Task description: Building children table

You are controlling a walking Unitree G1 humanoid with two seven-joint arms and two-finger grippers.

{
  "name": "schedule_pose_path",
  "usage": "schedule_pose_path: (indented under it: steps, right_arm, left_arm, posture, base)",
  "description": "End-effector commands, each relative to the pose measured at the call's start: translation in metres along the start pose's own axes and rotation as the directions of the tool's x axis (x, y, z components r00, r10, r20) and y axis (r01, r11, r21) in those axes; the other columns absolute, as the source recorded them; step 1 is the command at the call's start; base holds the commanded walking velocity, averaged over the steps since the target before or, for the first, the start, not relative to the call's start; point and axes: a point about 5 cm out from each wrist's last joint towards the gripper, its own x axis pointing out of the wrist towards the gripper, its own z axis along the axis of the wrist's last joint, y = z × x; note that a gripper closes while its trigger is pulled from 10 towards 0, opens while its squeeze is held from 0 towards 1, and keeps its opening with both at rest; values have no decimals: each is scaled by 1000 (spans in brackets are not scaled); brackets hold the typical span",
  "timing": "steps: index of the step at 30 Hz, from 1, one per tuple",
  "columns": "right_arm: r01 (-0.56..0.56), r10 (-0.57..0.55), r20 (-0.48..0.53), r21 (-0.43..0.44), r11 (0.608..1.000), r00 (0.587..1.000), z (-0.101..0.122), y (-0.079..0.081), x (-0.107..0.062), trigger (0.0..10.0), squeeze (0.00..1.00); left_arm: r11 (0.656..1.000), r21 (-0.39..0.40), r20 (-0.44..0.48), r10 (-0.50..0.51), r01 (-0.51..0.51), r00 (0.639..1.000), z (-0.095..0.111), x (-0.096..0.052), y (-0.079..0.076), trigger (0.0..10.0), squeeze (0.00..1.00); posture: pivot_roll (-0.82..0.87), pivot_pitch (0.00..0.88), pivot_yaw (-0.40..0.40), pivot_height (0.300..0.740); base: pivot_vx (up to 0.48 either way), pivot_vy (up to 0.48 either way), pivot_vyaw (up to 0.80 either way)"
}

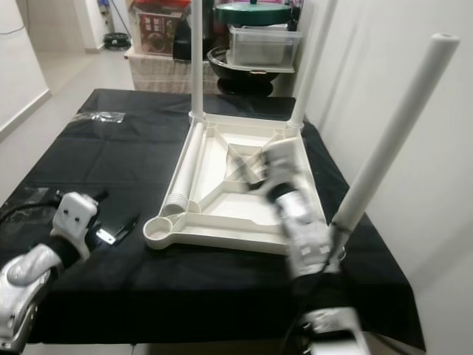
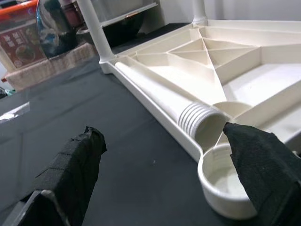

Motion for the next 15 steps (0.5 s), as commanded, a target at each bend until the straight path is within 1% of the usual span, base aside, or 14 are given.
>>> schedule_pose_path:
  steps: [1, 2, 3, 4, 5, 6, 7, 8, 10, 11, 14, 15]
  right_arm:
    - [-80, 81, -3, 43, 996, 997, -3, 23, -2, 10000, 0]
    - [-80, 81, -3, 43, 996, 997, -3, 23, -2, 10000, 0]
    - [-137, 137, -5, 57, 989, 991, -6, 37, -3, 10000, 0]
    - [-137, 137, -5, 57, 989, 991, -6, 37, -3, 10000, 0]
    - [-174, 174, 0, -7, 985, 985, -6, 42, -5, 10000, 0]
    - [-199, 200, 5, -100, 975, 980, -6, 42, -7, 10000, 0]
    - [-199, 200, 5, -100, 975, 980, -6, 42, -7, 10000, 0]
    - [-212, 217, 8, -180, 961, 976, -6, 39, -8, 10000, 0]
    - [-212, 217, 8, -180, 961, 976, -6, 39, -8, 10000, 0]
    - [-262, 276, -10, -347, 901, 961, -1, 30, -13, 10000, 0]
    - [-262, 276, -10, -347, 901, 961, -1, 30, -13, 10000, 0]
    - [-282, 296, -24, -387, 878, 955, 0, 27, -15, 10000, 0]
  left_arm:
    - [999, 1, -29, -38, 38, 999, -2, 3, 7, 10000, 0]
    - [999, 1, -29, -38, 38, 999, -2, 3, 7, 10000, 0]
    - [999, 9, -26, -31, 32, 999, -1, 6, 10, 10000, 0]
    - [999, 9, -26, -31, 32, 999, -1, 6, 10, 10000, 0]
    - [1000, 7, -8, 6, -6, 1000, 1, 7, 11, 10000, 0]
    - [997, -10, 1, 72, -72, 997, 1, 6, 12, 10000, 0]
    - [997, -10, 1, 72, -72, 997, 1, 6, 12, 10000, 0]
    - [991, -28, 4, 130, -130, 991, 0, 5, 13, 10000, 0]
    - [991, -28, 4, 130, -130, 991, 0, 5, 13, 10000, 0]
    - [922, -97, -97, 367, -376, 925, -25, -17, 19, 10000, 0]
    - [922, -97, -97, 367, -376, 925, -25, -17, 19, 10000, 0]
    - [882, -117, -134, 441, -456, 887, -34, -26, 20, 10000, 0]
  posture:
    - [51, 0, -49, 740]
    - [51, 0, -49, 740]
    - [47, 0, -48, 740]
    - [47, 0, -48, 740]
    - [44, 0, -51, 740]
    - [40, 0, -50, 740]
    - [40, 0, -50, 740]
    - [39, 0, -49, 740]
    - [39, 0, -49, 740]
    - [38, 0, -67, 740]
    - [38, 0, -67, 740]
    - [38, 0, -67, 740]
  base:
    - [0, 0, 0]
    - [0, 0, 0]
    - [0, 0, 0]
    - [0, 0, 0]
    - [0, 0, 0]
    - [0, 0, 0]
    - [0, 0, 0]
    - [0, 0, 0]
    - [0, 0, 0]
    - [0, 0, 0]
    - [0, 0, 0]
    - [0, 0, 0]
